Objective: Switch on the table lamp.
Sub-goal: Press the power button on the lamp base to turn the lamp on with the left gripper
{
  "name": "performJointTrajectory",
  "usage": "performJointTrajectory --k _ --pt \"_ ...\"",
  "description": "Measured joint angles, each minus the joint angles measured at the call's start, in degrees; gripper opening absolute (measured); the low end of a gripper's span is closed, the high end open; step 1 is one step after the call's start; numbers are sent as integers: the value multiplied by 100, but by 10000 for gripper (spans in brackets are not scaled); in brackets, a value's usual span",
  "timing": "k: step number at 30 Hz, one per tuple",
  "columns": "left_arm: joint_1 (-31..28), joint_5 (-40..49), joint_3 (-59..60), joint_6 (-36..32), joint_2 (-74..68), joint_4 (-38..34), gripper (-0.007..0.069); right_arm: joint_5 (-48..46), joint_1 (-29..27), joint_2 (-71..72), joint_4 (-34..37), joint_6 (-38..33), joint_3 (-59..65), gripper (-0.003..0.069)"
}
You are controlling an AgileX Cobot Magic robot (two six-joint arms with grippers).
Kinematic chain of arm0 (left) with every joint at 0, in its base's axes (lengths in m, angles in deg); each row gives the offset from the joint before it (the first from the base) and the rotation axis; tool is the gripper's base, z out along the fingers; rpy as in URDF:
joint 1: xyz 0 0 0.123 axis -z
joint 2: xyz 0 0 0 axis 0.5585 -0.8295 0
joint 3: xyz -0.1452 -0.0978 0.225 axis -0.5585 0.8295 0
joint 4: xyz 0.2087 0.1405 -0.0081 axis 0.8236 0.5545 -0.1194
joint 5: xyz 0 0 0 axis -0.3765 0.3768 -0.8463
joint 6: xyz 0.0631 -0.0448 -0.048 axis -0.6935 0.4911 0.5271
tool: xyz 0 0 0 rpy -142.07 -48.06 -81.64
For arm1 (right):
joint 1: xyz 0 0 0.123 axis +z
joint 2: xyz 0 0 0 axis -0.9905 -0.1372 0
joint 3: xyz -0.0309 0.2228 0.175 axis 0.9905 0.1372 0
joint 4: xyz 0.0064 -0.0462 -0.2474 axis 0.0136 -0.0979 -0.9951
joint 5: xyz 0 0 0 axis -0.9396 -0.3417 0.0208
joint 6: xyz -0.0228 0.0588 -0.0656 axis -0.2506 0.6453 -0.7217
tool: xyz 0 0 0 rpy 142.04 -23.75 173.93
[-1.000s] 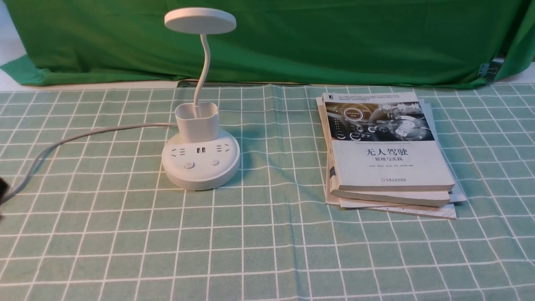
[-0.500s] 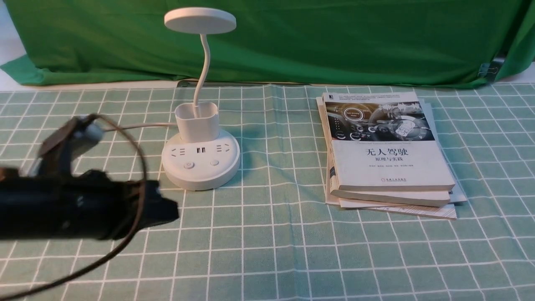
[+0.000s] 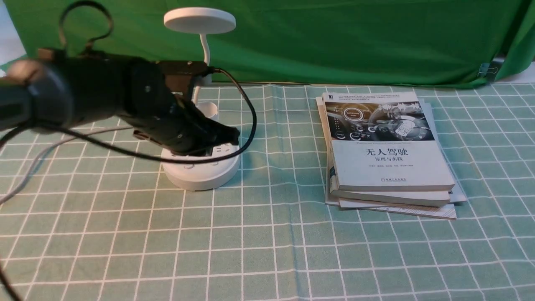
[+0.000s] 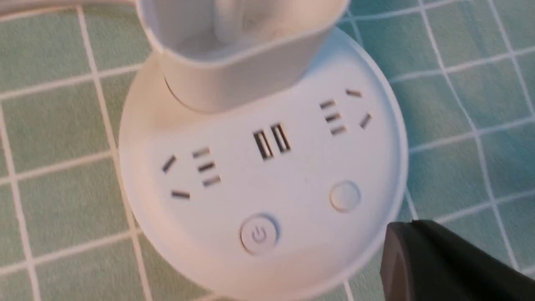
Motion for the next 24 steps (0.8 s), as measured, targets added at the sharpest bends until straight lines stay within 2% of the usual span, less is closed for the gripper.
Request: performJointTrajectory --k 6,24 --pt "12 66 -494 75 -583 270 1 0 0 0 0 0 0 237" --pt "18 115 -597 87 -929 175 1 3 0 0 0 0 0 237"
